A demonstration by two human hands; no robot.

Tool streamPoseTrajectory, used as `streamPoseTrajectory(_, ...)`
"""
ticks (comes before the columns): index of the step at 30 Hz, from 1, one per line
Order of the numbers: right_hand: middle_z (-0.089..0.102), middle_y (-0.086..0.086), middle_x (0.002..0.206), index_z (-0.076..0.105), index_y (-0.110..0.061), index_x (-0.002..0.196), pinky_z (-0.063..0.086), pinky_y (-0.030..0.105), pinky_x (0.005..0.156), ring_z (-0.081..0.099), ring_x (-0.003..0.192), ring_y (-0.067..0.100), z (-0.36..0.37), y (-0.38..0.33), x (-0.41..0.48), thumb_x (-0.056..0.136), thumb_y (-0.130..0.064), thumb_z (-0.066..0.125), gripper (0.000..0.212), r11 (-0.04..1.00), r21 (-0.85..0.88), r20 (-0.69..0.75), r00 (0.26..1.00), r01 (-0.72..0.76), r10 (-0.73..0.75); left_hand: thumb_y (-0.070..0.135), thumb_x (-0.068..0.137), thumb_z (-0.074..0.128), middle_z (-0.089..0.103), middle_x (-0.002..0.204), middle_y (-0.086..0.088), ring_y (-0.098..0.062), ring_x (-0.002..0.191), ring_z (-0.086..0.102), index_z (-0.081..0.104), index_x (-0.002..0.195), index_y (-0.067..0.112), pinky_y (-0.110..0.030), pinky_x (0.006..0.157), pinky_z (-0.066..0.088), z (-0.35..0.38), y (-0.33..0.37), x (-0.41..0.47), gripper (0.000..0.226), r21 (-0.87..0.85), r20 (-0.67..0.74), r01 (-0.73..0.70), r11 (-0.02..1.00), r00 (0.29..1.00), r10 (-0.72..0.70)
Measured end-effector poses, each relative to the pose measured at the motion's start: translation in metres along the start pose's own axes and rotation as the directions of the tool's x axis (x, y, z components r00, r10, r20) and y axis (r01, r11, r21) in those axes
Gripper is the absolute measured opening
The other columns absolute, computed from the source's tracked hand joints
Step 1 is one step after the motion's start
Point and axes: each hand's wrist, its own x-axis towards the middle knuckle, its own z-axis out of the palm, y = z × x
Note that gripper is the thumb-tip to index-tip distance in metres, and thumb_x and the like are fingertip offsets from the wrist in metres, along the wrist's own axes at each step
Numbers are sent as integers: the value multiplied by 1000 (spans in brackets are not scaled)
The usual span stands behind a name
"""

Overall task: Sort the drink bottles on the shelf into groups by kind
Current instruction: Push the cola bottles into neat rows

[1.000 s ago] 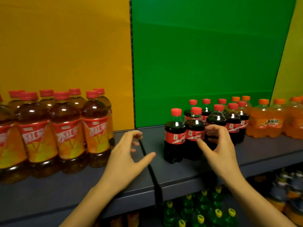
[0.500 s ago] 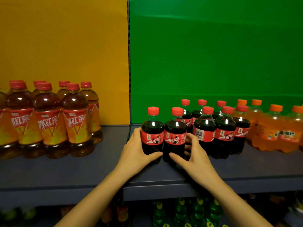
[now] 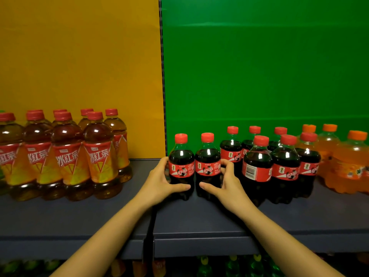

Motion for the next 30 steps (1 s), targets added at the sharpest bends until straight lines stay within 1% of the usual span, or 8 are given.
streamPoseTrajectory(2,44,5,139,24,-14,131,35,27,104,43,126,14,6,0,9,77,-19,73,72,1000,25,4,1000,-17,17,10,62,83,58,119,7,0,108,55,41,125,24,-24,93,49,-3,-2,6,78,-16,10,7,1000,1000,-6)
streamPoseTrajectory(6,41,6,142,22,-9,132,30,20,98,40,121,9,12,2,26,79,-18,71,72,1000,-9,19,999,-28,29,7,63,82,56,122,3,-7,112,55,39,130,17,-24,93,48,-7,-8,18,80,-20,20,12,1000,1000,-11)
streamPoseTrajectory(9,42,6,142,23,-9,134,31,23,101,42,129,18,15,4,35,79,-19,71,74,998,-51,-4,999,-35,35,8,64,81,54,124,3,-10,115,53,37,132,14,-28,97,47,-8,-12,26,81,-19,28,16,1000,999,-16)
streamPoseTrajectory(13,41,6,143,24,-11,139,35,33,106,40,131,20,20,5,41,79,-23,71,77,989,-141,-83,996,-37,26,9,66,80,53,126,1,-11,116,50,37,132,13,-30,99,44,-5,-17,38,78,-4,31,25,1000,999,-25)
streamPoseTrajectory(18,44,7,141,20,-7,140,36,31,102,43,129,23,28,6,43,85,-23,65,74,975,-218,-128,992,-31,3,11,67,80,54,127,-1,-14,119,51,37,131,14,-35,103,43,-2,-28,50,78,-16,11,29,999,1000,-29)
streamPoseTrajectory(23,47,4,139,27,-14,139,37,38,104,44,128,23,29,11,49,85,-27,64,67,967,-254,-155,988,-22,-18,11,71,78,50,118,5,-7,112,48,35,129,11,-20,96,38,5,-35,53,72,-30,-30,26,999,999,-27)
streamPoseTrajectory(26,46,4,140,28,-15,140,36,39,105,43,129,22,31,13,50,85,-28,64,67,961,-277,-166,985,-13,-35,9,73,76,49,117,6,-5,110,47,34,130,10,-16,92,37,6,-37,55,71,-34,-33,19,999,999,-20)
streamPoseTrajectory(30,43,3,143,25,-15,142,35,39,105,41,131,22,32,15,51,85,-31,62,70,954,-300,-173,984,-18,-36,9,74,75,49,115,8,-3,108,47,35,132,12,0,76,41,7,-39,55,71,-20,-47,7,1000,999,-8)
